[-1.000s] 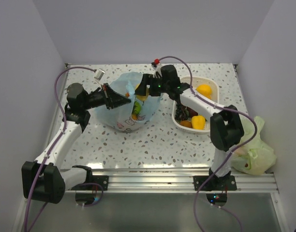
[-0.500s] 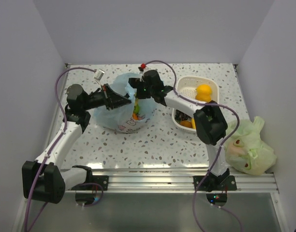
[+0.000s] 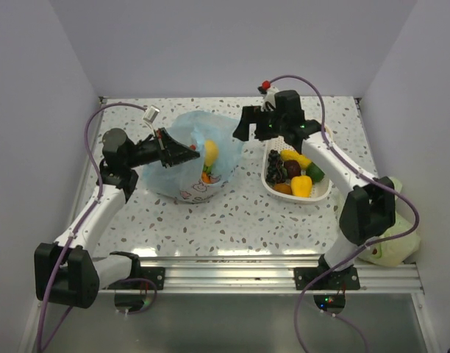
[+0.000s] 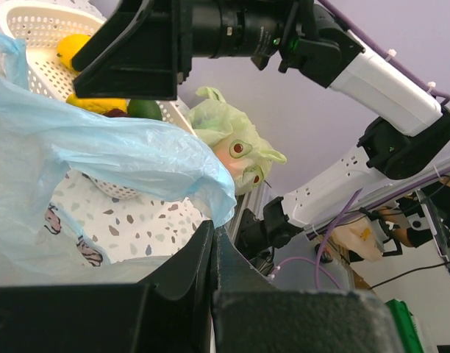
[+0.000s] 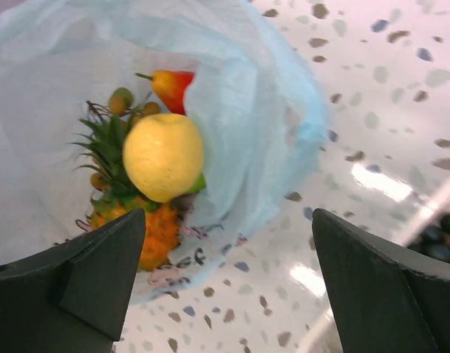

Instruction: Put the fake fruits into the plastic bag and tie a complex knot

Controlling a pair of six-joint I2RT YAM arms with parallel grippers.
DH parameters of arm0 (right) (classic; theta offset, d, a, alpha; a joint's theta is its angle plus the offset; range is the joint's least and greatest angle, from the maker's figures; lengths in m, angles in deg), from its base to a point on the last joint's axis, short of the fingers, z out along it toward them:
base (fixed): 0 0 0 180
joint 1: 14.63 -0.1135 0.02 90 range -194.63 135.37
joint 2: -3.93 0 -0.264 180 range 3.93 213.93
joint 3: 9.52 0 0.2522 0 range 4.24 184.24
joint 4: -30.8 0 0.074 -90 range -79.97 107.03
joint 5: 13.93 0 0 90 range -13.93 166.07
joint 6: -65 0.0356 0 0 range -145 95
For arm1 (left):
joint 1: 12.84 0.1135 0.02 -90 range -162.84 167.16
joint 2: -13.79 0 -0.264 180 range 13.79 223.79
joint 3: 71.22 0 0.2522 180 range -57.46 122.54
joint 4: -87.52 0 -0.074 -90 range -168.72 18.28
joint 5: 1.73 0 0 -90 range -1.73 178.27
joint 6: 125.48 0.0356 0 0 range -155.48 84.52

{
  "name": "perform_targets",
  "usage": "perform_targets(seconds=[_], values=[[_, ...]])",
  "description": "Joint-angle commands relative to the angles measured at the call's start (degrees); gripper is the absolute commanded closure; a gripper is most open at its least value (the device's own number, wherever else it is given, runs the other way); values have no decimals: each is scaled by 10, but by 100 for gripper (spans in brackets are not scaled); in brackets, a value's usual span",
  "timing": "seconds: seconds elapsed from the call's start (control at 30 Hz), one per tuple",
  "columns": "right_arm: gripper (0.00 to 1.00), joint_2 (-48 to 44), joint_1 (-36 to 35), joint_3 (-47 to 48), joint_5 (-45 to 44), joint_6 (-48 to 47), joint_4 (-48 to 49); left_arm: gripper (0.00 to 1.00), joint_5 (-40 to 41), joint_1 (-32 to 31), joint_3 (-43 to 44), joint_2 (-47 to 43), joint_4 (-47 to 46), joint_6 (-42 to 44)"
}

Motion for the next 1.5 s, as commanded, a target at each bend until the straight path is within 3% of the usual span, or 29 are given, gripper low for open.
perform_targets(seconds=[0.0, 0.23, 0.37, 0.5, 0.53, 0.63, 0.87, 0.97, 1.2, 1.47], values=[[1, -70, 36, -11, 36, -72, -88, 100, 3, 5, -6, -6, -25, 6], [1, -125, 118, -21, 46, -165, -230, 100, 3, 5, -8, -6, -27, 5], [5, -119, 153, -46, -24, -280, -294, 100, 3, 5, -4, -7, -15, 12], [10, -88, 194, -61, -90, -329, -302, 100, 2, 5, 7, -8, 15, 33], [18, -78, 209, -61, -94, -341, -307, 100, 2, 5, 8, -9, 17, 34], [22, -35, 231, -44, -108, -378, -350, 100, 1, 5, 9, -10, 23, 39], [33, -43, 241, -57, -52, -403, -385, 100, 8, 5, 0, -10, 26, 43], [31, -43, 240, -62, -24, -396, -412, 100, 8, 5, 1, -13, 26, 44], [10, -37, 235, -110, -46, -378, -390, 100, 9, 5, 7, -6, 28, 45], [9, -10, 232, -157, -54, -353, -332, 100, 9, 5, 7, -2, 27, 47]])
